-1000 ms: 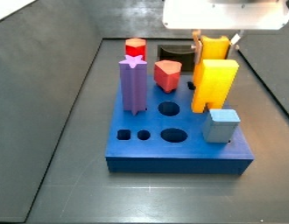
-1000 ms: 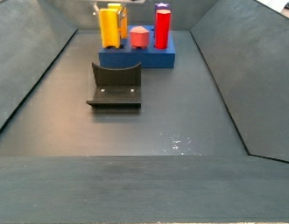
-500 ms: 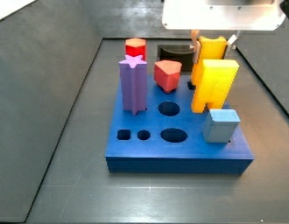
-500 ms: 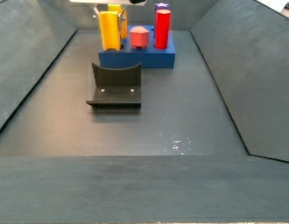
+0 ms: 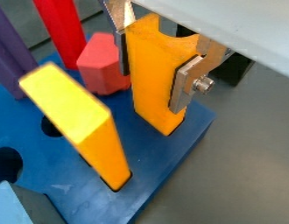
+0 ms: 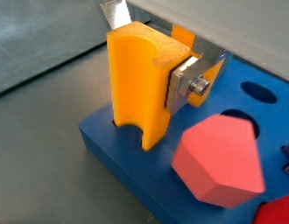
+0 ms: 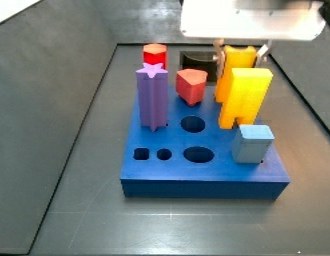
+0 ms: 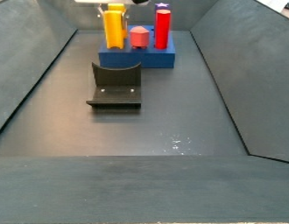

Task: Pick up the arch object. Move up. Rotate the arch object. Move to above the board. Insert the arch object.
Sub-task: Insert the arch object.

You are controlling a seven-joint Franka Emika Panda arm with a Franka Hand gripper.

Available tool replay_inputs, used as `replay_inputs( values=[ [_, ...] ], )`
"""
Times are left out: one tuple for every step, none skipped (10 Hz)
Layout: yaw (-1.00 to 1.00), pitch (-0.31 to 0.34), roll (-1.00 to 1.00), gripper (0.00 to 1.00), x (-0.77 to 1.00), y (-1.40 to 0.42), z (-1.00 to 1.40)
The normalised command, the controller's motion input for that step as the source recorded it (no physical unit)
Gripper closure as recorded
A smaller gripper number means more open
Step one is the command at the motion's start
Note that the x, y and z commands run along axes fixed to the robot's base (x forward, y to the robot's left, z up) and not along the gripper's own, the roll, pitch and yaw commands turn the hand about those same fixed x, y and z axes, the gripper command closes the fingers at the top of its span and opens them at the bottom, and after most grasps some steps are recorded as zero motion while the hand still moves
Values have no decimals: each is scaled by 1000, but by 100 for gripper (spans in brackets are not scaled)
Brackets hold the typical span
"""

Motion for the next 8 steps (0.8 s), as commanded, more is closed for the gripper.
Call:
replay_inputs(
  values=[
    [0,-19,-21,100,-6,0,-180],
    [0,-43,0,100,0,0,-369],
    [0,-60,30,100,0,0,-526],
    [0,-60,63,100,0,-14,-594],
    [0,-44,121,100,0,-40,-571],
    [0,-34,117,100,0,-34,-503],
    [0,0,-30,100,0,0,0],
    [0,0,0,100,0,0,0]
  ],
)
